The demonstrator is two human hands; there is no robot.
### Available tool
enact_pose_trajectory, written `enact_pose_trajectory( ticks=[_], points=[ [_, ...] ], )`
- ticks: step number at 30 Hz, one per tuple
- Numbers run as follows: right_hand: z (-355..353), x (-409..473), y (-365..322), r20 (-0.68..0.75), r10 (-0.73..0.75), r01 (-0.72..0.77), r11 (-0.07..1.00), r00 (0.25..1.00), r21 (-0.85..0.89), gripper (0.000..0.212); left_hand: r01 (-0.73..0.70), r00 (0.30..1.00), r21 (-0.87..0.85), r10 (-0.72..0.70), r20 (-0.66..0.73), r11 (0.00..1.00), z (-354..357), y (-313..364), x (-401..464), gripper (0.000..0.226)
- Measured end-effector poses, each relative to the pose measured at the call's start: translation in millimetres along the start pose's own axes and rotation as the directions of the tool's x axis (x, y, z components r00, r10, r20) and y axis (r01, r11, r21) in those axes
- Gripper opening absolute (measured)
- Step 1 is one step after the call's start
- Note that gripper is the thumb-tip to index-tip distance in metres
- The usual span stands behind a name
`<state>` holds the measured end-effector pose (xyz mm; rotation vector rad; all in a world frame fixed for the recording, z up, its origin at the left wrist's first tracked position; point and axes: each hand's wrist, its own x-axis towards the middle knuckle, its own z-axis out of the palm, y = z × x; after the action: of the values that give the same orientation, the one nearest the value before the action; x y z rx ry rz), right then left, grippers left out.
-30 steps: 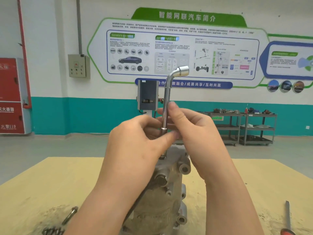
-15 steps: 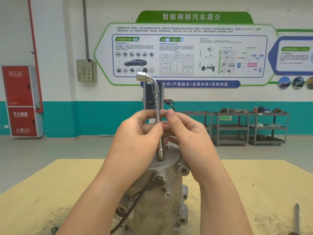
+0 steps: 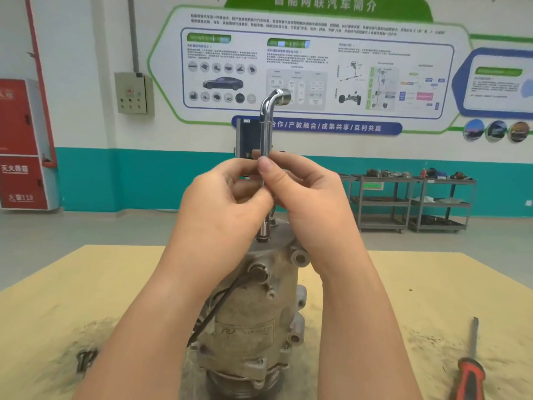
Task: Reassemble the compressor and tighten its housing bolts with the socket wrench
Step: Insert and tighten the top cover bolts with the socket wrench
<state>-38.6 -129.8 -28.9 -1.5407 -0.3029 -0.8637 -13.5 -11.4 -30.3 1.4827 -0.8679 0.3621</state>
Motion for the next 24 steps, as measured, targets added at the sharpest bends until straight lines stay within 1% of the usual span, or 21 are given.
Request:
enact_pose_trajectory(
  ticks=[4,6,9,11,13,15,18,19,21,24],
  points=[
    [2,-1,-2,-0.031,0.009,-0.009,1.0,0.999,0.002,0.014,0.007,0.997,0.122,0.002,-0.078,0.993,2,-2,1,0.016],
    [4,-2,-2,0.003,0.044,-0.044,0.999,0.999,-0.02,0.015,0.028,0.996,0.12,-0.018,-0.085,0.992,0,-3,2,0.012],
    [8,-7,-2,0.051,0.101,-0.096,0.99,0.994,-0.099,0.023,0.049,0.999,0.053,-0.048,-0.026,0.997,-7,-1,3,0.011],
    [9,-10,-3,0.05,0.129,-0.122,0.985,0.99,-0.122,0.023,0.054,0.998,0.042,-0.055,0.013,0.998,-9,-1,2,0.014],
    [10,-11,-5,0.03,0.162,-0.159,0.983,0.986,-0.093,0.023,0.023,0.999,0.079,-0.027,0.047,0.997,-8,-1,2,0.019],
    [10,-10,-9,0.002,0.194,-0.193,0.978,0.981,-0.08,0.028,-0.011,0.997,0.112,0.002,0.081,0.994,-7,1,1,0.024],
    [11,-13,-15,-0.027,0.21,-0.211,0.976,0.977,-0.045,0.028,-0.031,0.987,0.088,0.017,0.159,0.996,-8,4,0,0.028],
    [13,-13,-16,-0.048,0.206,-0.208,0.977,0.977,-0.036,0.028,-0.031,0.984,0.084,0.016,0.176,0.996,-9,5,0,0.027],
    [20,-16,-18,-0.125,0.17,-0.18,0.981,0.978,-0.074,0.029,-0.031,0.984,0.088,0.015,0.178,0.996,-10,5,-1,0.027],
    [37,-23,-18,-0.293,0.082,-0.157,0.958,0.953,-0.241,0.028,-0.007,0.989,0.064,-0.003,0.148,0.998,-14,7,-3,0.025]
  ],
)
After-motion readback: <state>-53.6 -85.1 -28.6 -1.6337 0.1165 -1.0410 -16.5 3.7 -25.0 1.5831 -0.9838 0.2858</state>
